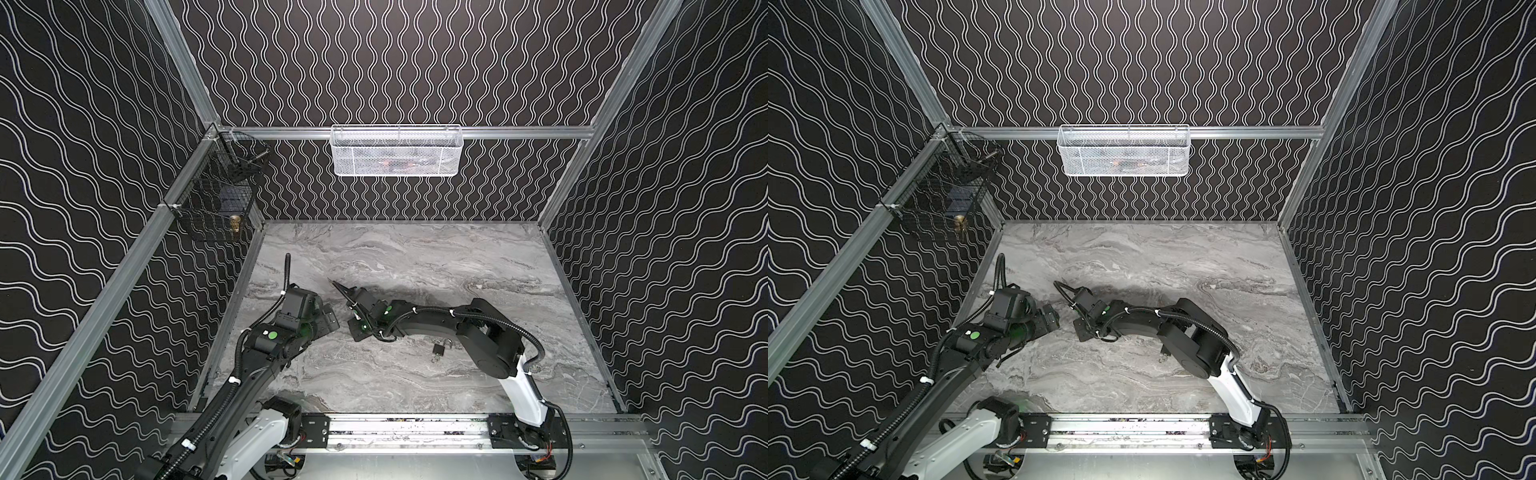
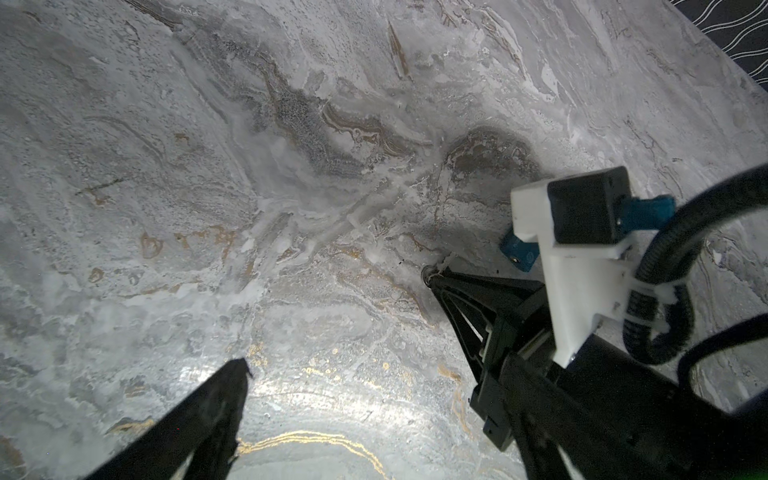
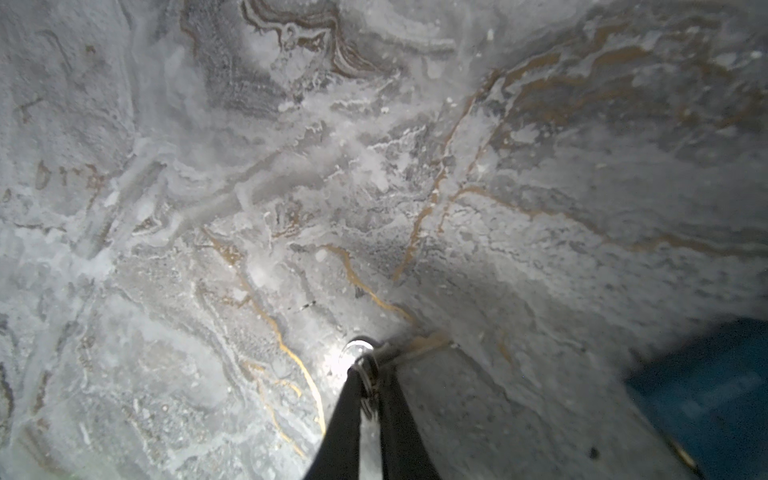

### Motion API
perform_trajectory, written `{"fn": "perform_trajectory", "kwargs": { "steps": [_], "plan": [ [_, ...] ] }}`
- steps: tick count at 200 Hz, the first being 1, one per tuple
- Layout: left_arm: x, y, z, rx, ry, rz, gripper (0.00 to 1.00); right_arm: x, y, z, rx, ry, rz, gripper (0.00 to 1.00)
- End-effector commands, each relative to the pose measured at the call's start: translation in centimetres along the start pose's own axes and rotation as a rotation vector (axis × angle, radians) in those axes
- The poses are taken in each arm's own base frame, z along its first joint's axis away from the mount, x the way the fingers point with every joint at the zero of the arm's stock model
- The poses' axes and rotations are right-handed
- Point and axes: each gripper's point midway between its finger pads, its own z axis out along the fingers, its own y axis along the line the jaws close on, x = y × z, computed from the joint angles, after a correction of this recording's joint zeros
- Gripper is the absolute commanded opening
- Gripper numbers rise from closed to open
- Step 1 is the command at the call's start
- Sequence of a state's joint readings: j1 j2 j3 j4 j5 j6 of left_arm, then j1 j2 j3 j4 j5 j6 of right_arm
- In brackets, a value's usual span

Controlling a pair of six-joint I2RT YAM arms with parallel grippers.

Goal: Unlock with the key

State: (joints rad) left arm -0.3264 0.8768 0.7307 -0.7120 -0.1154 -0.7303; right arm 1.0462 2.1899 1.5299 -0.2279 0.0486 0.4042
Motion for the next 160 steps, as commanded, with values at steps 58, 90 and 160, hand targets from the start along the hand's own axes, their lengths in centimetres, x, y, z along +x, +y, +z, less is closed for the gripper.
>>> {"fn": "perform_trajectory", "kwargs": {
  "steps": [58,90,160],
  "plan": [
    [-0.9,-2.0,-0.8,0.096,-0.009,-0.064,0.98,-2.3,0.5,-5.0,-0.011,-0.124,-0.046,0.00],
    [-1.4,-3.0,-1.6,0.137,-0.003,-0.076,0.99,-2.8,0.5,-8.3,-0.024,-0.162,-0.039,0.00],
    [-2.0,-7.0,-4.3,0.354,0.026,-0.152,0.99,-3.0,1.1,-16.2,-0.102,-0.217,0.032,0.00]
  ]
}}
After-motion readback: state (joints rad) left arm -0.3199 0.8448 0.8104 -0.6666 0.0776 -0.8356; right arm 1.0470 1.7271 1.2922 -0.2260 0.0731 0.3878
